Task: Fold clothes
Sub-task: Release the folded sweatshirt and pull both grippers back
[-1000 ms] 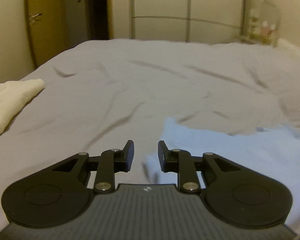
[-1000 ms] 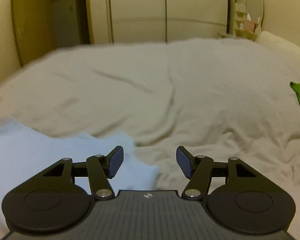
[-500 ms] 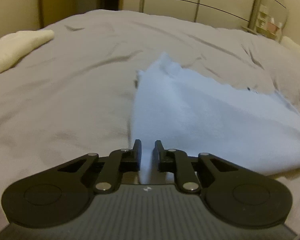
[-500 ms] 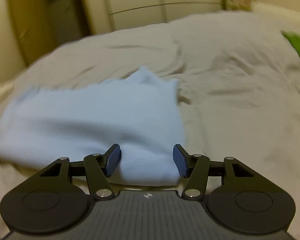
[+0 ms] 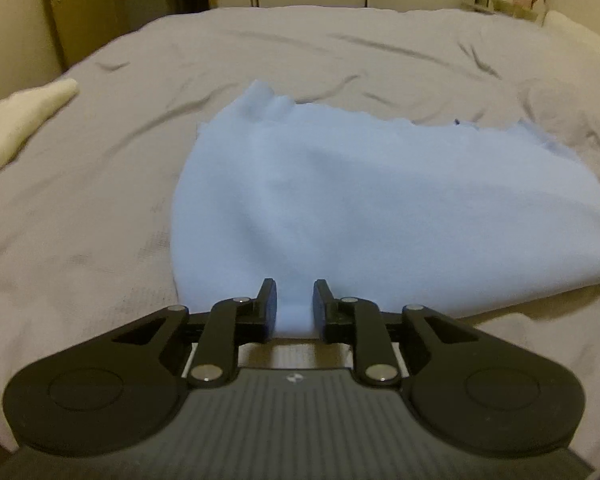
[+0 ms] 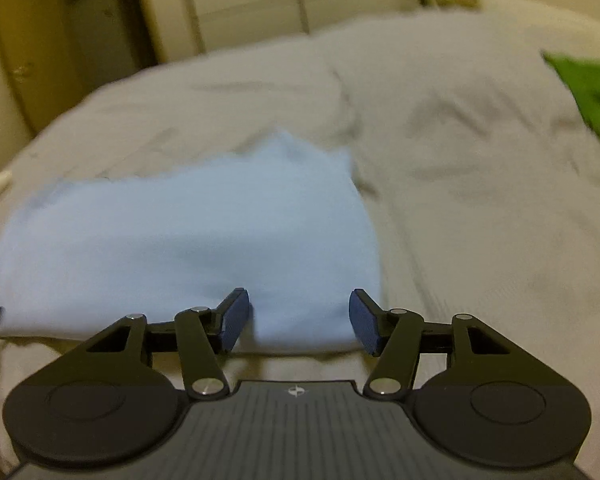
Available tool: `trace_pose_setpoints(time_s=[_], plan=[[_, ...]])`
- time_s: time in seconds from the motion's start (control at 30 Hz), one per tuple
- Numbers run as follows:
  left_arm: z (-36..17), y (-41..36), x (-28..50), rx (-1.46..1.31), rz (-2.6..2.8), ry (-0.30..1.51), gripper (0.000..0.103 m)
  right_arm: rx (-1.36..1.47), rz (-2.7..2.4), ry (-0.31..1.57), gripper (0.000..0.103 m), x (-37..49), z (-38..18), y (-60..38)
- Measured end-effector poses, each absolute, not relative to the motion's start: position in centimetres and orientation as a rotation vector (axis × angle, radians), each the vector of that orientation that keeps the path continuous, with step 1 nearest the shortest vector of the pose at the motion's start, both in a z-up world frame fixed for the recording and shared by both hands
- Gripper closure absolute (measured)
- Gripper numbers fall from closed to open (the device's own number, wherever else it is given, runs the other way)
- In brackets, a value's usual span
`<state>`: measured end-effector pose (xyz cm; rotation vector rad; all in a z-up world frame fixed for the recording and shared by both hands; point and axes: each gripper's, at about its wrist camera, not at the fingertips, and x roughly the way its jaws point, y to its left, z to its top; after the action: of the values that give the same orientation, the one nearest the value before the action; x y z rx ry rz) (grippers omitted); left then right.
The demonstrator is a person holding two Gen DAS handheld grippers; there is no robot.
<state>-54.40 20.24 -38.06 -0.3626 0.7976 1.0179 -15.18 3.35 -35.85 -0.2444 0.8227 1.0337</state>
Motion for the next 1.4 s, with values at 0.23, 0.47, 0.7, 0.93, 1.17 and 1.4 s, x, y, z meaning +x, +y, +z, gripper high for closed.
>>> trace_pose_setpoints(time_s=[0.23,0.47,0.7,0.93,1.17,1.4], plan=[[-35.3,17.0,-53.9,-0.407,1.041,0.799,0.058,-0.231,1.031,0.852,0.012,-17.1,-33.9,1.0],[-33.5,12.4,-54.9,-0.368,1.05,0.818,0.039,-0.239,1.055,0.847,0.001,-19.7,-31.3,-0.8],[-31.6,8.7,-56.0,-0.342,1.048,0.802,0.03,-0.248,1.078,0.835,0.0,-22.2,-28.6,-2.6],[-29.6,5.8,-57.3,-0.299,1.052,0.754,0.024,-0.229,1.089,0.82,0.0,-23.6,-27.2,-4.6],[-28.7,4.3,-58.2,-0.271,1.065,0.746,0.023,-0.216,1.102,0.824,0.0,-24.3,-26.7,-5.8],[-28.4,3.5,-58.7,-0.26,1.079,0.747,0.02,-0.217,1.119,0.82,0.0,-24.9,-26.6,-6.2]])
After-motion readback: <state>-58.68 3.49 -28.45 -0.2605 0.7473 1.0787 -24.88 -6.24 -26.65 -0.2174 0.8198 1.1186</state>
